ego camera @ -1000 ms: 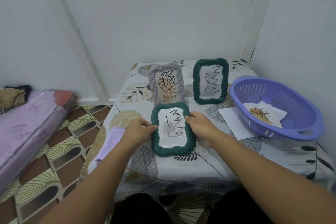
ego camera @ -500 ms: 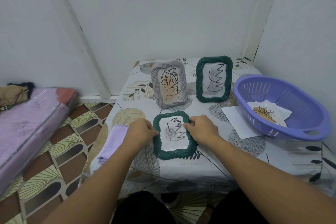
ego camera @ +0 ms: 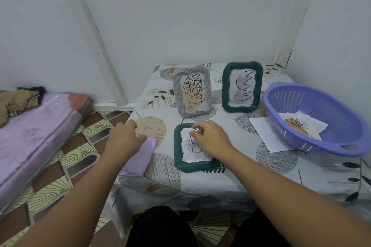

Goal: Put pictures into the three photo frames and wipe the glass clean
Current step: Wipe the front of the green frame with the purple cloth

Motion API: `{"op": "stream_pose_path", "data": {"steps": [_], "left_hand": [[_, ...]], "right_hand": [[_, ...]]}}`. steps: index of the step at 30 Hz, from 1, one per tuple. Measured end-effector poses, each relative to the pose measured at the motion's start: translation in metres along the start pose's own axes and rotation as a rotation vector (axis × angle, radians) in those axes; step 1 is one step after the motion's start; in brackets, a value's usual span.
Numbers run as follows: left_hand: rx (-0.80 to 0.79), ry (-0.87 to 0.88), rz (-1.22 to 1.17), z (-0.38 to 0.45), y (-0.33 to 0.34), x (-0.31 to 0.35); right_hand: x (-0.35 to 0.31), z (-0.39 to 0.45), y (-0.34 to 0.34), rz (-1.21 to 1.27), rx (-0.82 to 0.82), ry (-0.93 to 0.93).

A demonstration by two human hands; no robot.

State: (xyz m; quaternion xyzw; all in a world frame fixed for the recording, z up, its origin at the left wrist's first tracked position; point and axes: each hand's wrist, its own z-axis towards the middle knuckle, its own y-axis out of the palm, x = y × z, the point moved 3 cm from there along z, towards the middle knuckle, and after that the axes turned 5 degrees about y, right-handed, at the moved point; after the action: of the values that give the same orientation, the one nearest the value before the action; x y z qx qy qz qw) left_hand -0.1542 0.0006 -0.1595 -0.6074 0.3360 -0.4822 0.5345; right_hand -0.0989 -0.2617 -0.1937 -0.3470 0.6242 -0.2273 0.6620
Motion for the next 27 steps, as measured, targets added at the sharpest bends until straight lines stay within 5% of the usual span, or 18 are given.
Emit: {"op": "stream_pose_path", "data": {"steps": [5,9,20,27], "left_hand": [[-0.157,-0.059,0.008,-0.004,0.005,-0.020],[-0.124,-0.071,-0.116,-0.009,0.007,-0.019],[-0.286,0.039,-1.035,-0.009,-0.024,0.023],[-0.440,0.080,-1.158,-0.016,-0.030,0.041]], "right_hand": [[-0.020,-0.001,0.012,0.022,-0.045,-0.073],[-0.028,-0.004,0.015,0.042,-0.089,-0.074],[-0.053,-0.011,0.002,0.243,-0.114,-0.214],[-0.051,-0.008,-0.009,0.441,-0.037,-0.255]]}}
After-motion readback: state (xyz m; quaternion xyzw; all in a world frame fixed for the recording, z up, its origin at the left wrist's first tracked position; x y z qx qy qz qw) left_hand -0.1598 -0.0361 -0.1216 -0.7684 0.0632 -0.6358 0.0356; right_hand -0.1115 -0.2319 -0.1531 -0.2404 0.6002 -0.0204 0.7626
